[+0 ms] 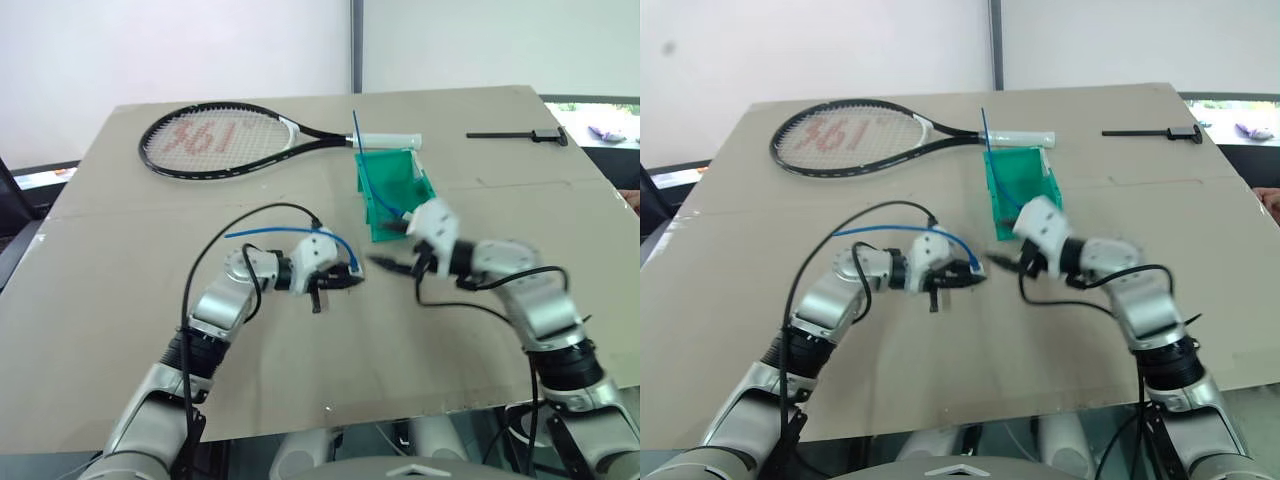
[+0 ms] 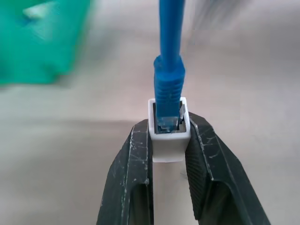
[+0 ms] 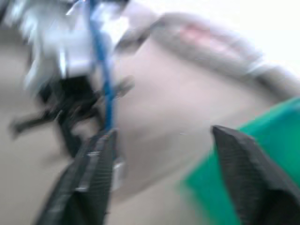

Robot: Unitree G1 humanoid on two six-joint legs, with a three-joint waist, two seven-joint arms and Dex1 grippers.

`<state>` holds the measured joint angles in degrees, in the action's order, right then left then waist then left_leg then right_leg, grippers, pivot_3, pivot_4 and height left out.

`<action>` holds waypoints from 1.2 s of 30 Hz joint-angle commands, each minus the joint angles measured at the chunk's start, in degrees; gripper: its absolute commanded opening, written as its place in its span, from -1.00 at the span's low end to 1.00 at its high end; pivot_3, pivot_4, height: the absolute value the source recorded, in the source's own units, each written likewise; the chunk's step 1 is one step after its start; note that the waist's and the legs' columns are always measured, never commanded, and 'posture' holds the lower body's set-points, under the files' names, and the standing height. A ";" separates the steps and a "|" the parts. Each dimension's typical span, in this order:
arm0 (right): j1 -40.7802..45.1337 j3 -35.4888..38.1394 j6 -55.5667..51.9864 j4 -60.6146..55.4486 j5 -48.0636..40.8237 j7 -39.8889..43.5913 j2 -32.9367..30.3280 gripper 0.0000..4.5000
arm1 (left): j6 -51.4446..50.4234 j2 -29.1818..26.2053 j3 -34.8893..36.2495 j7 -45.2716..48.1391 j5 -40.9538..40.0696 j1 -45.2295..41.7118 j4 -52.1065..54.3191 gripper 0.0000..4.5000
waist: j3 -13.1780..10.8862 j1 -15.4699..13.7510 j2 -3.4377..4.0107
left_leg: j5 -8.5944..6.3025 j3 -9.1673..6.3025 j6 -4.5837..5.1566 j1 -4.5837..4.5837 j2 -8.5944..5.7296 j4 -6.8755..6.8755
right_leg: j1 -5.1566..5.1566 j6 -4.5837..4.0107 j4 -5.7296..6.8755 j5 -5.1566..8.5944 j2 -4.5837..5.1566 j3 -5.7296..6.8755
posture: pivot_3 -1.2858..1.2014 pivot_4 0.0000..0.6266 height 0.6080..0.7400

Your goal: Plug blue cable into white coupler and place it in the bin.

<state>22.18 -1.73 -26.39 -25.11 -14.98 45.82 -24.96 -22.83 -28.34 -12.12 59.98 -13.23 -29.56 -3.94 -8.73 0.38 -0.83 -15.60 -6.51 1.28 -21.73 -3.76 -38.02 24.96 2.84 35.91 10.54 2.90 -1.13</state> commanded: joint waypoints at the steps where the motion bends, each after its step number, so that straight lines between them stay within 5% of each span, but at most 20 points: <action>1: -6.01 6.60 -4.08 -12.47 -4.67 -3.70 -1.76 0.50 | -11.97 3.06 5.69 -5.61 -6.47 -6.28 5.06 -0.85 | 0.01 -0.41 -0.02 | -0.02 -0.11 -0.02 -0.21 -0.01 -0.10 | 0.11 0.00 -0.02 0.00 0.01 0.11 | 0.03 -0.52 1.00; 6: -17.39 12.39 -6.43 -20.08 -3.59 -10.73 -2.48 0.50 | -36.03 10.40 12.10 -16.07 -13.88 -21.21 -0.63 -0.85 | -0.06 -1.32 -0.10 | -0.06 -0.10 0.01 -0.36 -0.16 -0.30 | 0.10 0.05 -0.04 0.01 0.09 0.17 | 0.03 -0.52 1.00; 9: -23.15 14.39 -5.61 -21.50 -1.45 -13.90 -2.79 0.50 | -40.72 15.15 15.23 -21.44 -14.43 -29.25 -9.93 -0.85 | -0.07 -1.09 -0.10 | -0.19 -0.08 0.24 -0.14 -0.18 -0.32 | -0.14 0.19 -0.05 0.06 0.04 0.18 | 0.03 -0.52 1.00; 17: -30.47 16.67 -3.49 -23.34 0.41 -19.03 -2.30 0.50 | -26.82 21.33 12.17 -24.97 -6.20 -43.57 -38.36 -0.85 | -0.11 -0.19 -0.10 | -0.02 0.00 -0.04 0.05 -0.05 -0.27 | -0.22 0.34 -0.02 0.16 -0.14 0.10 | 0.03 -0.52 1.00; 23: -34.84 17.46 -1.53 -24.30 1.52 -20.15 -2.46 0.54 | -22.59 22.00 12.15 -24.29 -3.48 -48.24 -46.51 0.43 | -0.15 -0.13 -0.12 | -0.02 0.12 -0.06 -0.03 -0.09 -0.27 | -0.16 0.14 -0.09 0.03 -0.05 -0.01 | 0.03 -0.52 1.00; 26: -35.79 17.56 -0.80 -24.17 1.51 -20.68 -2.23 0.54 | -27.35 20.77 12.99 -23.58 -4.57 -48.18 -44.89 0.93 | -0.15 -0.08 -0.11 | -0.03 0.15 -0.05 -0.04 -0.09 -0.27 | -0.16 0.25 -0.09 0.10 -0.04 -0.03 | 0.03 -0.52 1.00; 31: -35.21 16.12 0.62 -22.60 1.21 -20.50 -2.06 0.54 | -39.28 12.97 14.10 -20.10 -9.91 -38.63 -22.70 0.93 | -0.26 1.00 -0.03 | -0.03 0.17 -0.04 0.04 -0.02 -0.24 | -0.16 0.38 -0.02 0.18 -0.10 -0.12 | 0.03 -0.52 1.00; 36: -33.35 15.16 2.71 -18.58 0.21 -17.91 -3.28 0.54 | -27.55 3.82 12.31 -13.53 -10.62 -16.66 4.87 0.93 | -0.22 1.73 0.05 | -0.02 0.37 -0.08 0.23 0.09 -0.06 | -0.14 0.11 0.03 0.02 0.06 -0.39 | 0.03 -0.52 1.00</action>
<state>-12.11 13.26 -25.80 -43.82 -13.90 26.65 -27.50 -55.40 -22.17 -0.05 42.90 -22.33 -50.66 -9.03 -8.95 2.11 -0.78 -15.62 -6.13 1.19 -21.50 -3.67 -38.09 24.82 2.94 35.93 10.56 2.97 -1.54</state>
